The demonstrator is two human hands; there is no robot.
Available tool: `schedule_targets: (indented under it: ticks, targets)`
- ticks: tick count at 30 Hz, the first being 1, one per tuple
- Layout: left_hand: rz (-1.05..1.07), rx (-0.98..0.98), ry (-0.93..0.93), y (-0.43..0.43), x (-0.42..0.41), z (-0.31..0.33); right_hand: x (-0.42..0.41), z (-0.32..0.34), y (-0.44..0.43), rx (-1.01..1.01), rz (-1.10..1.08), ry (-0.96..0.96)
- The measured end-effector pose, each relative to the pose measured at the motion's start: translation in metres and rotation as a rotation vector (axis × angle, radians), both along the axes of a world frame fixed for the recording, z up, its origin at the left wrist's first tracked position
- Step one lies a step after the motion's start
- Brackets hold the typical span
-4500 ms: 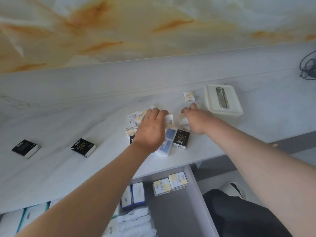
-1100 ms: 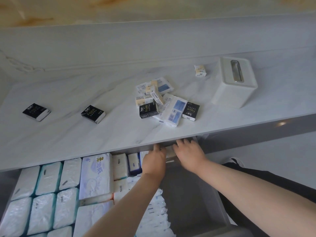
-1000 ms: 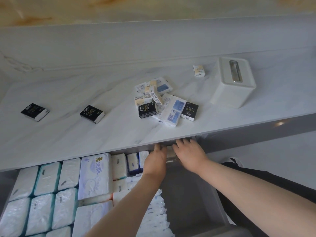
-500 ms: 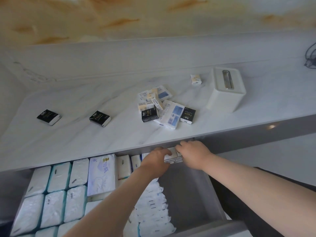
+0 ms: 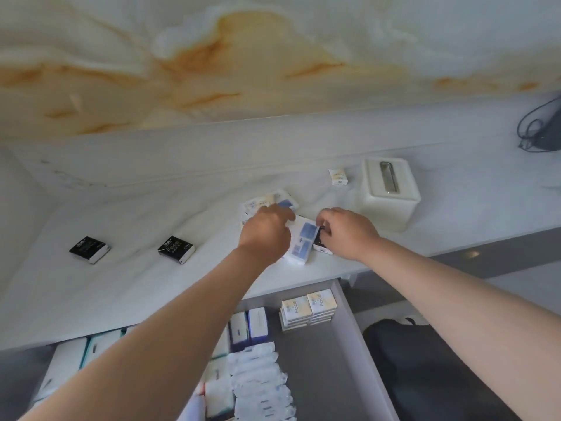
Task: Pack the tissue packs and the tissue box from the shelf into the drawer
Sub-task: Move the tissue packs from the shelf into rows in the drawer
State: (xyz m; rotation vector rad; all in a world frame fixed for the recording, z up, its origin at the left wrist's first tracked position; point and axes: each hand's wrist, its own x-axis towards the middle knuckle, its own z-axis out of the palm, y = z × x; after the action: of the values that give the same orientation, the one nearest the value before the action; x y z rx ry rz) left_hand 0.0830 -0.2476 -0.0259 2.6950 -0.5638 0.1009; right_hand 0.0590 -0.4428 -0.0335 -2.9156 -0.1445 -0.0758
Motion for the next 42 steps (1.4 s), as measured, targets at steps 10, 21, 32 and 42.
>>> schedule_targets:
  ticks: [10,21,32,42]
  targets:
    - [-0.001,0.132,0.115,0.005,0.089,-0.032,0.110,-0.021,-0.008,0.120,-0.266,0.111]
    - [0.007,0.000,-0.368,0.006,0.134,-0.039,0.178,-0.059,-0.040,-0.042,-0.399,0.222]
    - [0.089,-0.157,0.101,0.014,0.133,-0.039,0.174,-0.061,-0.013,0.092,-0.332,0.056]
    - [-0.020,-0.249,0.142,0.070,0.087,-0.051,0.165,-0.021,0.076,0.255,0.222,0.034]
